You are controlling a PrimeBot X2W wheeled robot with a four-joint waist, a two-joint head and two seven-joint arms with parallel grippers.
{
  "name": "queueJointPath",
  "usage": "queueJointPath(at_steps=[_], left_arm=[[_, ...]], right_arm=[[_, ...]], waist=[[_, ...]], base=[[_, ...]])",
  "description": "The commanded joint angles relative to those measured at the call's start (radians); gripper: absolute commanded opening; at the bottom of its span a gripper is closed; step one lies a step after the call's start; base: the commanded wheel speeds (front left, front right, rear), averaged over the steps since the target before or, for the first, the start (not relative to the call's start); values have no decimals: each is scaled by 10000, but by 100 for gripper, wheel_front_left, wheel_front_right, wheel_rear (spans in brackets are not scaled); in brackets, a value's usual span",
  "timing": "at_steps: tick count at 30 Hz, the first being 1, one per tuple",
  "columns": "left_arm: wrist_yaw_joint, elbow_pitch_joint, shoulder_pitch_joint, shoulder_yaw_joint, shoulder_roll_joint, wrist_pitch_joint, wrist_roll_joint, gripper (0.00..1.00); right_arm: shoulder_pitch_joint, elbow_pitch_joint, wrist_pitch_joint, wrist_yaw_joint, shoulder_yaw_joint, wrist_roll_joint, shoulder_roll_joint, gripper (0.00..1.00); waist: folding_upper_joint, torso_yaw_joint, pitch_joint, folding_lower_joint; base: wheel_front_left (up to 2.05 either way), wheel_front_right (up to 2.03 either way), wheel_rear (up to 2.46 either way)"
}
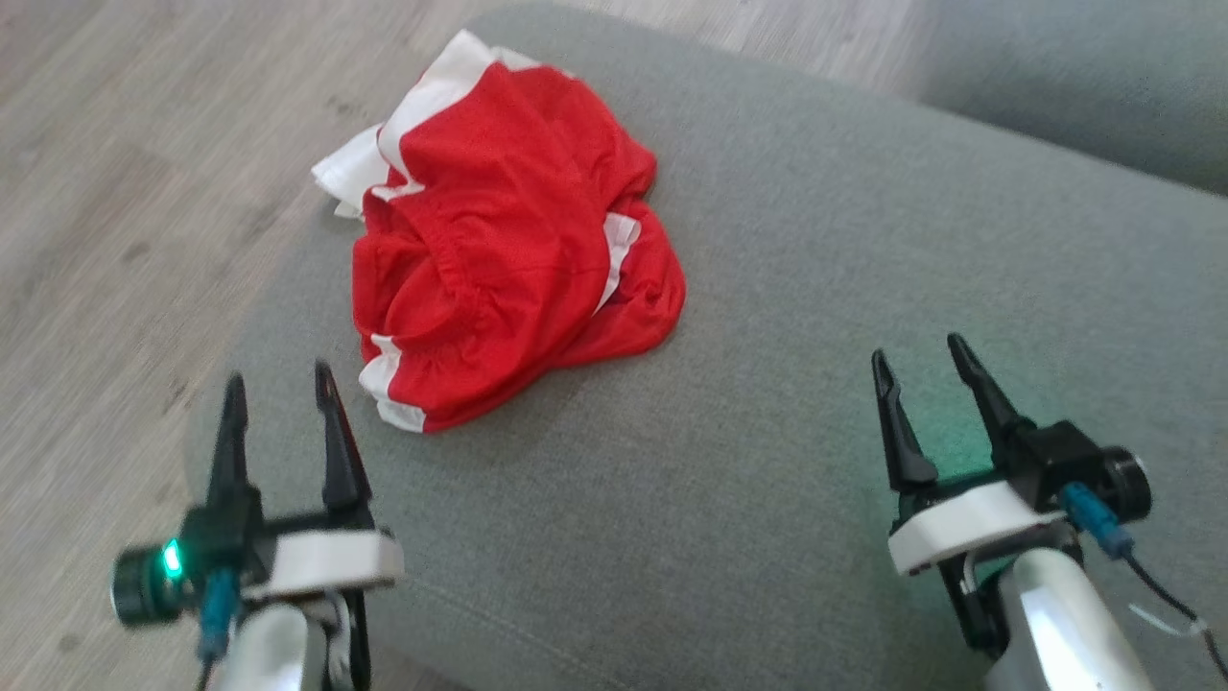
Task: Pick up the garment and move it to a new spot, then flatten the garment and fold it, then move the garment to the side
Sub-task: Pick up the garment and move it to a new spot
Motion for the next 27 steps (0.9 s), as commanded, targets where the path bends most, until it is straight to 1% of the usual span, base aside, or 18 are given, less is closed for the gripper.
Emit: queueJointPath(at_steps=[1,5,8,11,14,17,20,23,27], left_arm=[[-141,-436,-871,431,118,-95,200,100],[-609,-200,-1920,654,388,-95,530,100],[-977,567,-2983,769,637,-95,537,100],[-1226,1787,-4200,883,865,-95,442,100],[-1446,3185,-5367,982,1080,-49,264,100],[-1868,4472,-6325,1018,1211,73,-23,100],[-2178,5541,-7048,1034,1357,141,-233,100],[-2286,6473,-7608,1065,1452,217,-381,100],[-2243,7598,-8244,1250,1601,314,-615,100]], right_arm=[[-382,-351,-109,-7,142,-116,-71,100],[-419,-522,-109,-7,-21,-331,-442,100],[-496,-664,-109,-7,-14,-474,-895,100],[-629,-800,-109,-7,-43,-555,-1332,100],[-749,-888,-109,-7,-6,-579,-1620,100],[-897,-934,-109,-7,146,-570,-1790,100],[-1020,-976,-109,-7,288,-545,-1865,100],[-1089,-987,-109,-7,362,-573,-1946,100],[-1164,-976,-109,-7,468,-626,-2073,100]], waist=[[0,168,354,-1],[0,146,857,-1],[0,-19,1406,-1],[0,-207,1899,-1],[0,-431,2333,-1],[0,-696,2598,-1],[0,-958,2827,-1],[0,-1169,3015,-1],[0,-1410,3246,-1]], base=[[0,0,0],[0,0,0],[0,0,0],[0,0,0],[0,0,0],[0,0,0],[0,0,0],[0,0,0],[0,0,0]])
